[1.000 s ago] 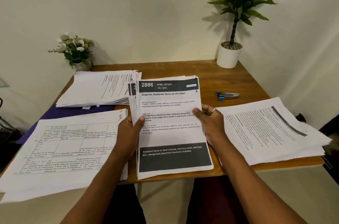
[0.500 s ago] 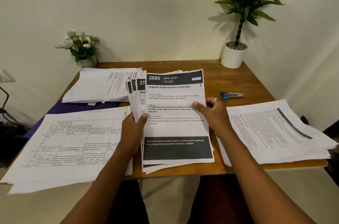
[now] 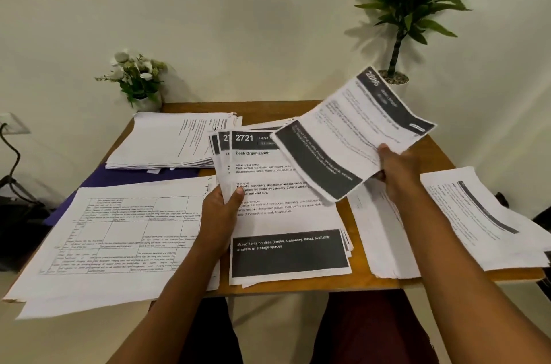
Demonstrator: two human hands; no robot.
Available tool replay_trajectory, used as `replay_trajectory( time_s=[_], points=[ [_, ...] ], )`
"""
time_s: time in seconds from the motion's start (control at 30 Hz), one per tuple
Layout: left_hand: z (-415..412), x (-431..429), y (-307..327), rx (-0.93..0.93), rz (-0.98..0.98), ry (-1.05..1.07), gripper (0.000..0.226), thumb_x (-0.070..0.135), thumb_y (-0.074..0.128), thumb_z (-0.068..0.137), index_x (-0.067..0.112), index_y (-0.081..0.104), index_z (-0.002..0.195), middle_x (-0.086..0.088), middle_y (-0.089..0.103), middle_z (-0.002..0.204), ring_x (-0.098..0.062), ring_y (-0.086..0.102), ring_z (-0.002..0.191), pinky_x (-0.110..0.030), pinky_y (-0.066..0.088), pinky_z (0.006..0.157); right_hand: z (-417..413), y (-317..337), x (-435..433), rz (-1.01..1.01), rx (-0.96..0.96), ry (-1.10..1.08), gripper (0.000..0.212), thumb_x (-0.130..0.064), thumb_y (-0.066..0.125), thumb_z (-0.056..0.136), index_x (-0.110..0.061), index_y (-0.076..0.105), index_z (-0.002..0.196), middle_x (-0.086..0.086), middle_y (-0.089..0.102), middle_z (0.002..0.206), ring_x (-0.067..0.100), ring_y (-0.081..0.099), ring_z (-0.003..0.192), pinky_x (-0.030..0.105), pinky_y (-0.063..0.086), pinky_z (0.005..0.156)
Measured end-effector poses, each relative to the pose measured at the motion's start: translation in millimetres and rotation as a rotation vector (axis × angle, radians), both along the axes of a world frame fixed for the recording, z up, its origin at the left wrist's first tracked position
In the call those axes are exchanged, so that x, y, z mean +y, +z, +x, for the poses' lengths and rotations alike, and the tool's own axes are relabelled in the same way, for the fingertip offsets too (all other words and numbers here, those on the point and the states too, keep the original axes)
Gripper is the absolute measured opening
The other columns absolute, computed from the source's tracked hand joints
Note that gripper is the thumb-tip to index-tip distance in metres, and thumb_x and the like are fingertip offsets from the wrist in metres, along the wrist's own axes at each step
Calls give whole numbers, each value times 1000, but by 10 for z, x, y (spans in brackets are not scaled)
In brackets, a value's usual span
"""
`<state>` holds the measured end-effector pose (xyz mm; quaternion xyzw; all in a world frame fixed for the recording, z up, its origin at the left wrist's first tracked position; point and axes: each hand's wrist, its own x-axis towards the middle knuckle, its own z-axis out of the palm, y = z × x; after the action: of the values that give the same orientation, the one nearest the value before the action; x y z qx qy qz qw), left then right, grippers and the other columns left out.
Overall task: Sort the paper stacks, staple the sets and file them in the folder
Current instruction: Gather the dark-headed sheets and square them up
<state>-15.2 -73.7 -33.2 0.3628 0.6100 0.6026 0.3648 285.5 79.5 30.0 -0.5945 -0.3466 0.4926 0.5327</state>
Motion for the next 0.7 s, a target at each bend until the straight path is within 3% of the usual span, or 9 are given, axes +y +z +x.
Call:
replay_trajectory(
  time_s=[0.17, 0.37, 0.5, 0.7],
  points=[
    [-18, 11, -26, 15, -14, -11, 19, 26, 63, 99, 21, 65, 117, 5, 77, 106, -16, 75, 94, -30, 63, 73, 148, -79, 139, -66, 130, -124, 33, -14, 62, 99, -22, 56, 131, -3, 73, 111, 17, 74, 93, 24, 60, 61],
    [-26, 11, -47, 33, -24, -3, 30, 29, 65, 98, 17, 64, 125, 2, 75, 115, -20, 75, 99, -41, 63, 82, 111, -78, 181, -36, 214, -123, 36, -11, 65, 97, -27, 55, 128, -3, 75, 111, 16, 75, 94, 35, 64, 70],
    [-11, 7, -28, 25, -13, -1, 20, 27, 63, 98, 24, 64, 118, 4, 75, 112, -17, 75, 97, -33, 63, 77, 28, -88, 216, -88, 143, -66, 45, -7, 71, 92, -28, 52, 127, -3, 70, 118, 21, 73, 100, 41, 65, 76],
    [5, 1, -16, 23, -7, 2, 16, 27, 63, 98, 27, 64, 115, 9, 75, 108, -13, 75, 95, -27, 63, 72, -28, -130, 162, -55, 198, -63, 44, -8, 71, 92, -21, 54, 131, 1, 72, 118, 20, 74, 98, 33, 64, 75]
  ],
)
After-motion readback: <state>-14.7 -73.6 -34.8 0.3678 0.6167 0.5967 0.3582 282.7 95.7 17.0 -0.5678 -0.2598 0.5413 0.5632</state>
